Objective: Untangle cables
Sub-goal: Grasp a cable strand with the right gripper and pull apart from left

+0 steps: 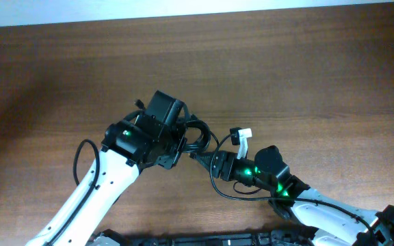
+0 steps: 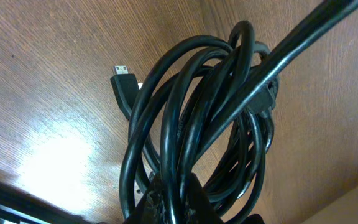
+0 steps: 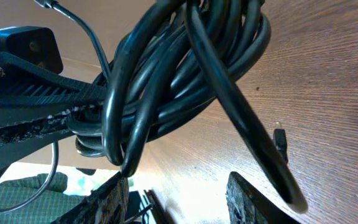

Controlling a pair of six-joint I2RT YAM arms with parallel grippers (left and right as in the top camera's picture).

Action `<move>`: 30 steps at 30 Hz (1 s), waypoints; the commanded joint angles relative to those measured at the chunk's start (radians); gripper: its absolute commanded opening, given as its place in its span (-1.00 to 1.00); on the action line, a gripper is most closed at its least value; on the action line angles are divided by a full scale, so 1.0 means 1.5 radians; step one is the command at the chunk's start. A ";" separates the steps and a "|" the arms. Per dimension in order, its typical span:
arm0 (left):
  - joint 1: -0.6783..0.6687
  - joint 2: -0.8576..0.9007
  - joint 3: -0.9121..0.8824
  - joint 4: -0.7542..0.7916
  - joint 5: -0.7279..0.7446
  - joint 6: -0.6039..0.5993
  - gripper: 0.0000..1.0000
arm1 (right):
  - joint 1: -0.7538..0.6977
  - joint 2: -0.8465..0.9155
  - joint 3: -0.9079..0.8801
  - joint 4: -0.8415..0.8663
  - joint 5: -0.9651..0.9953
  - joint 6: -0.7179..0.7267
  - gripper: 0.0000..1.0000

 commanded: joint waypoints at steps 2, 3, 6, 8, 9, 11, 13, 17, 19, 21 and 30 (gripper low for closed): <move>-0.024 -0.011 0.010 -0.001 -0.004 -0.011 -1.00 | 0.000 -0.002 0.003 0.002 0.037 0.003 -0.03; -0.036 -0.011 0.010 -0.001 -0.005 -0.011 -1.00 | 0.000 -0.002 0.003 0.003 0.042 0.006 -0.03; -0.076 -0.003 0.010 -0.001 -0.005 -0.011 -1.00 | 0.000 -0.002 0.003 0.023 0.045 0.011 -0.03; -0.103 0.015 0.010 -0.001 -0.004 -0.011 -1.00 | -0.001 -0.002 0.003 0.044 0.091 0.011 -0.03; -0.114 0.021 0.010 -0.001 0.009 -0.011 -1.00 | -0.001 -0.002 0.003 0.061 0.136 0.010 -0.01; -0.116 0.021 0.010 -0.001 0.043 -0.011 -1.00 | -0.001 -0.002 0.003 0.063 0.227 0.010 0.00; -0.116 0.021 0.010 -0.017 0.062 -0.008 -1.00 | -0.001 -0.002 0.003 0.068 0.411 -0.011 -0.24; -0.091 0.020 0.011 -0.028 0.073 0.069 -1.00 | -0.002 -0.002 0.003 0.046 0.498 -0.167 -0.92; -0.011 0.020 0.011 -0.028 0.079 0.132 -1.00 | -0.002 -0.002 0.003 -0.029 0.498 -0.175 -0.92; 0.133 0.020 0.011 -0.028 0.123 0.202 -1.00 | -0.002 -0.005 0.003 -0.087 0.403 -0.172 -0.92; 0.326 0.020 0.011 -0.031 0.182 0.235 -1.00 | 0.001 -0.114 0.003 -0.117 0.005 -0.164 0.18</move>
